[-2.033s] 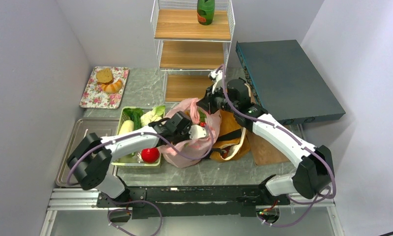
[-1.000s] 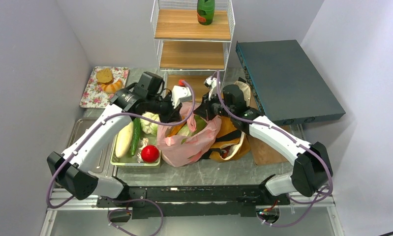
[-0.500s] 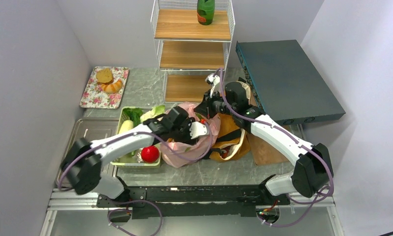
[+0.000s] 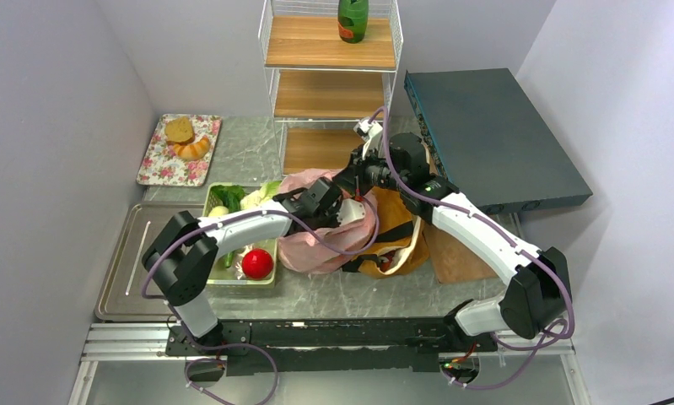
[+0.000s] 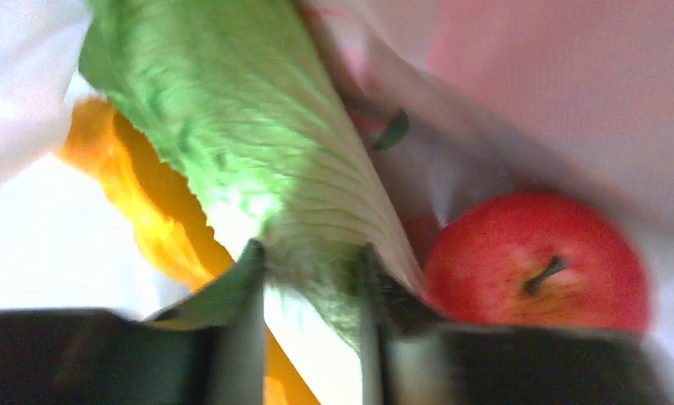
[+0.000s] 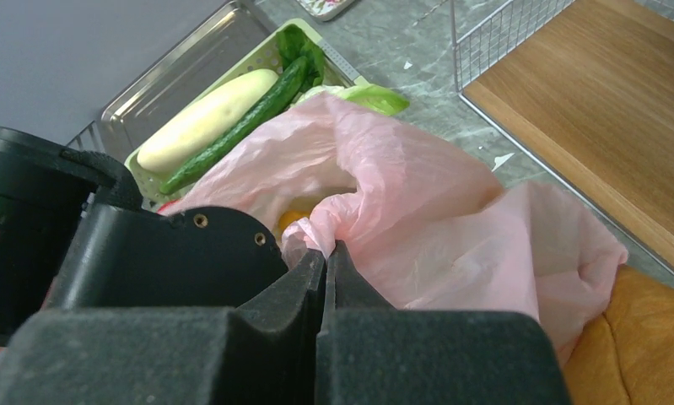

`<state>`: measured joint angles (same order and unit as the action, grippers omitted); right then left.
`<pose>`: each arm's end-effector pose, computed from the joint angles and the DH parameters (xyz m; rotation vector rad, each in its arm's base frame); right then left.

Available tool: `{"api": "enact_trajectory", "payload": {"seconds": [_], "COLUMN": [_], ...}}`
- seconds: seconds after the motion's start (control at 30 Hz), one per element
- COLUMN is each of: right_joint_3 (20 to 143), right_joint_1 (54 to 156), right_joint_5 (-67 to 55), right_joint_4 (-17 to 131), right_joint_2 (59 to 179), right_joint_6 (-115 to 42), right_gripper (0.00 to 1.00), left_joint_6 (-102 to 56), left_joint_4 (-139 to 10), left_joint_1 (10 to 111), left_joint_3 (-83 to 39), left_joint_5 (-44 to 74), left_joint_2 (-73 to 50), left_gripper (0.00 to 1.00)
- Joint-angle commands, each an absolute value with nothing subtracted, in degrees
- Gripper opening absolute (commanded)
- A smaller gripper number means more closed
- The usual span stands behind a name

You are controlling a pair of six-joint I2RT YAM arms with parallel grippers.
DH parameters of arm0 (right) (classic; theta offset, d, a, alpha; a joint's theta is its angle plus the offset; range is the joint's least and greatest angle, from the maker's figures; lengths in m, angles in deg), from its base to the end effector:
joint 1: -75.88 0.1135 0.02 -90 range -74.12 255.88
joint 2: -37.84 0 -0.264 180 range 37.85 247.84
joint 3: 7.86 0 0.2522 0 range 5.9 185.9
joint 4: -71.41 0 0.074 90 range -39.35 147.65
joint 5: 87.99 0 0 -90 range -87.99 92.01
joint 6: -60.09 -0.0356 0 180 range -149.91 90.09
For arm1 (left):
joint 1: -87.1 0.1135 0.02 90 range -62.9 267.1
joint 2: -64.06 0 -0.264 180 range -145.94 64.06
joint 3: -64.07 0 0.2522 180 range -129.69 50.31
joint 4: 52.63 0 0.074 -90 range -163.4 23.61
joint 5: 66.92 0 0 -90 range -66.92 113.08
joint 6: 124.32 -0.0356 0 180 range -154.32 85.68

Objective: Untie the knot of the grocery bags and take out the mixed food

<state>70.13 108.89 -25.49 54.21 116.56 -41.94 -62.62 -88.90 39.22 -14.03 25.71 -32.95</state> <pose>0.2602 0.1887 0.3367 -0.6922 1.8432 0.9783 0.2382 -0.2610 0.2038 1.5489 2.0057 -0.0778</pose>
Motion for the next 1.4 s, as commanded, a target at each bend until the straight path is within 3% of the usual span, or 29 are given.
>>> {"api": "enact_trajectory", "payload": {"seconds": [0.0,0.03,0.3,0.73,0.77,0.83,0.87,0.93,1.17,1.37], "right_joint_3": [70.29,70.06,70.23,68.06,68.04,68.04,68.09,68.19,74.87,86.81], "right_joint_1": [108.69,108.61,107.14,105.85,105.86,105.84,105.85,105.85,105.84,104.18], "right_joint_5": [-26.13,-26.41,-27.53,-28.29,-28.44,-29.57,-29.86,-30.72,-32.3,-32.64], "right_joint_4": [56.51,56.53,56.81,56.36,56.46,56.8,56.96,57.29,57.19,57.29], "right_joint_2": [116.12,116.21,116.93,114.23,114.04,113.83,113.78,113.56,114.62,117.67], "right_joint_6": [-42.04,-41.93,-41.29,-38.36,-38.74,-39.46,-39.97,-40.58,-38.27,-39.52], "right_gripper": [0.0,0.0,0.0,0.0,0.0,0.0,0.0,0.0,0.0,0.0], "left_joint_6": [-59.51,-59.87,-64.92,-69.94,-69.29,-67.93,-68.46,-72.68,-85.94,-90.22], "left_joint_4": [-98.27,-98.66,-104.29,-115.04,-114.93,-112.14,-109.28,-103.05,-95.8,-95.83], "left_joint_1": [39.26,39.29,39.56,40.48,40.46,40.51,40.42,39.22,32.97,33.87], "left_joint_3": [-13.87,-14.23,-18.42,-27.75,-27.18,-23.23,-19.44,-11.8,1.42,-7.53], "left_joint_5": [16.51,14.83,5.2,7.51,7.58,7.99,7.52,6.1,1.65,6.73], "left_joint_2": [-32.57,-30.3,-16.45,-10.49,-10.23,-8.82,-7.37,-3.62,3.89,-0.59], "left_gripper": [0.11,0.0,0.0,0.0,0.02,0.31,0.4,0.47,0.49,0.49]}}
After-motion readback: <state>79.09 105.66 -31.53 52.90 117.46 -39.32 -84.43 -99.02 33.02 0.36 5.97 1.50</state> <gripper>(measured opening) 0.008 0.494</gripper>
